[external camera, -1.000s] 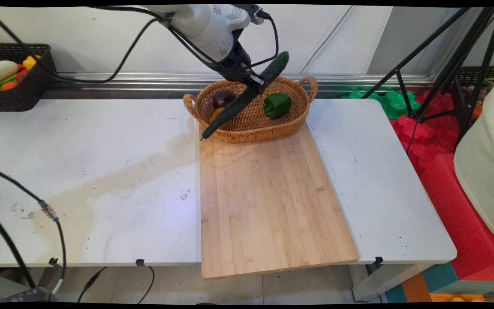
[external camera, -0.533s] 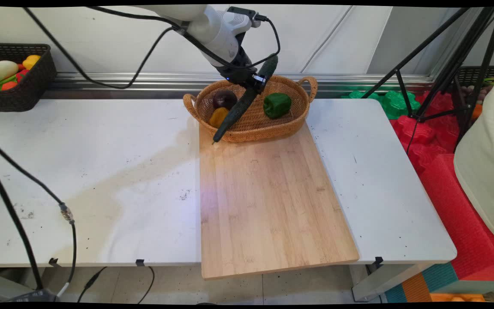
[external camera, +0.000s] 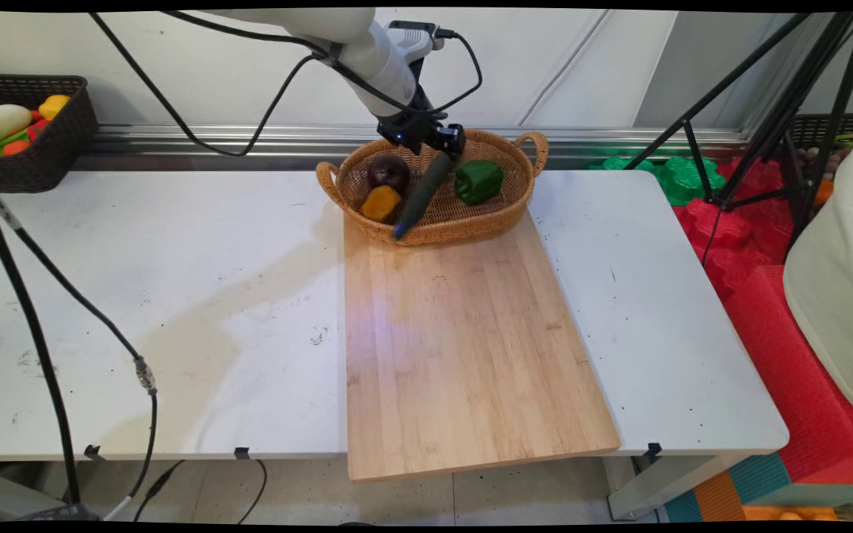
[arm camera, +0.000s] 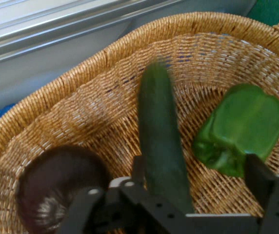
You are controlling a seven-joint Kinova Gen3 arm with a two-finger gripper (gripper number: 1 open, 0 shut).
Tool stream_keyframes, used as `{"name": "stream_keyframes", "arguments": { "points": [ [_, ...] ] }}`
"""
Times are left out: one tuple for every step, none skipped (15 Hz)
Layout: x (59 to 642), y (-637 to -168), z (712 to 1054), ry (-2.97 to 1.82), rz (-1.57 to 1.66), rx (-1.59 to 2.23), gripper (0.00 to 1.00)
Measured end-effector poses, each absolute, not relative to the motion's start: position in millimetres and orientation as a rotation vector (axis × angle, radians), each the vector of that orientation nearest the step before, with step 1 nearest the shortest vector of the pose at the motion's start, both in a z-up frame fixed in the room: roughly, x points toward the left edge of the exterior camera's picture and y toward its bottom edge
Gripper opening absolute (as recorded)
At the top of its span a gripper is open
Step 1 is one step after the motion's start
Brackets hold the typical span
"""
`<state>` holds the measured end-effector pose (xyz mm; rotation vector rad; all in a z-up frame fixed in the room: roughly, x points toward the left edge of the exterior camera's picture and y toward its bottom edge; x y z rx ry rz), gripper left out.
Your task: Place the picked object in the vegetable basket
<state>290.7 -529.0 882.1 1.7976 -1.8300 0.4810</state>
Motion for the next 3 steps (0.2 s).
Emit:
{"name": "stream_keyframes", "arguments": {
  "points": [
    [290.1, -530.2, 880.9, -1.828, 0.478, 1.801, 1.0],
    [289.6, -531.2, 879.9, -1.828, 0.476, 1.802, 1.0],
    [289.2, -531.4, 879.5, -1.83, 0.474, 1.801, 1.0]
  ]
}}
